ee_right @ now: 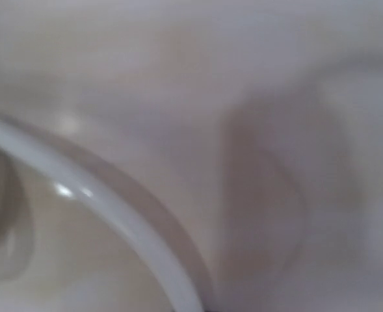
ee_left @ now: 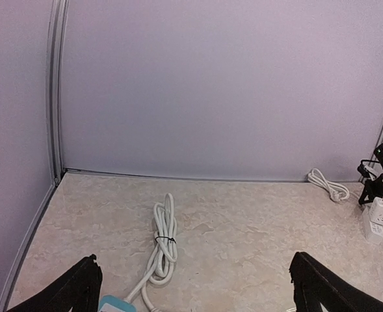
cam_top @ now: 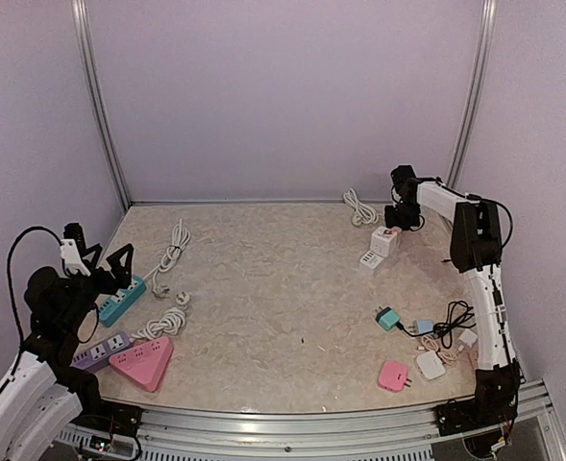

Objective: Insert the plug
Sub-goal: Move the socket to the center of the board.

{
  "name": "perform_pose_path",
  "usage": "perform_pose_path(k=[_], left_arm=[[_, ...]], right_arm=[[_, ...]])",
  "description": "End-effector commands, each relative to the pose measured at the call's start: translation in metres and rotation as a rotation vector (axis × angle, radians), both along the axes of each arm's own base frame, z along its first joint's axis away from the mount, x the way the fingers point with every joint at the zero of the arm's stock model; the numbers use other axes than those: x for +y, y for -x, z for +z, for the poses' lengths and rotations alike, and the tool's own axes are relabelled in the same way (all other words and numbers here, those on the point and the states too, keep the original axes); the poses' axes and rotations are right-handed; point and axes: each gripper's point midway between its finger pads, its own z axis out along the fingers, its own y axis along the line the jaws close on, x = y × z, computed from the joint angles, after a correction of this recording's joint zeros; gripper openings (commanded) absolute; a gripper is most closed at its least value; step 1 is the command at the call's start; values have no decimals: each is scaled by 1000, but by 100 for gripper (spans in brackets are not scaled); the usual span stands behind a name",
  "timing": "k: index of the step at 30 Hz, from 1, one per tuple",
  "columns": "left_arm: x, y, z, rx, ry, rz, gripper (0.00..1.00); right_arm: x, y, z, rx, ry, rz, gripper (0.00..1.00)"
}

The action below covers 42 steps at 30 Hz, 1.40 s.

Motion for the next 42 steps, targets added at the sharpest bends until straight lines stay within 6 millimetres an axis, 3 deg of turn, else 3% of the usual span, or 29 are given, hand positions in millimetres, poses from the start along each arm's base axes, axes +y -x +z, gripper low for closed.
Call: perform_pose_path(k=[1,2,7,9,13,17,20,24,28,34,36,42], left_arm=[[2,1,-3,-2,-13,4,99],[2,1,-3,-2,-12,4,99],[1,1,-3,-1,-12,0,99],[1,2,-2,-6,-16,0,99],[2,3,0,-14,-17,1,99],[3,4,3,-24,-18,4,99],[4,4,4,-30,-18,6,99],[4,5,5,-34,-15,7,99],[3,5,5,-34,-13,1,99],[4,5,6,-38,-15,3,99],[4,6,6,-39,-15,5,99],[5,6,7,-45,-11,10,99]], right_arm=[[-32,18,-11,70,-27,-109,0],[-30,19,-10,74,-33,-95,0],[-23,18,15,50,-74,-76,45],[-21,17,33,19,-88,-76,54],[-12,18,93,-86,-130,-58,56],[-2,32,148,-184,-64,-16,53],[18,55,161,-182,-15,48,36],[46,87,154,-118,3,119,0],[49,101,151,-98,1,117,0],[45,103,148,-85,16,105,0],[46,108,134,-56,5,98,0],[47,141,56,77,-49,71,0]])
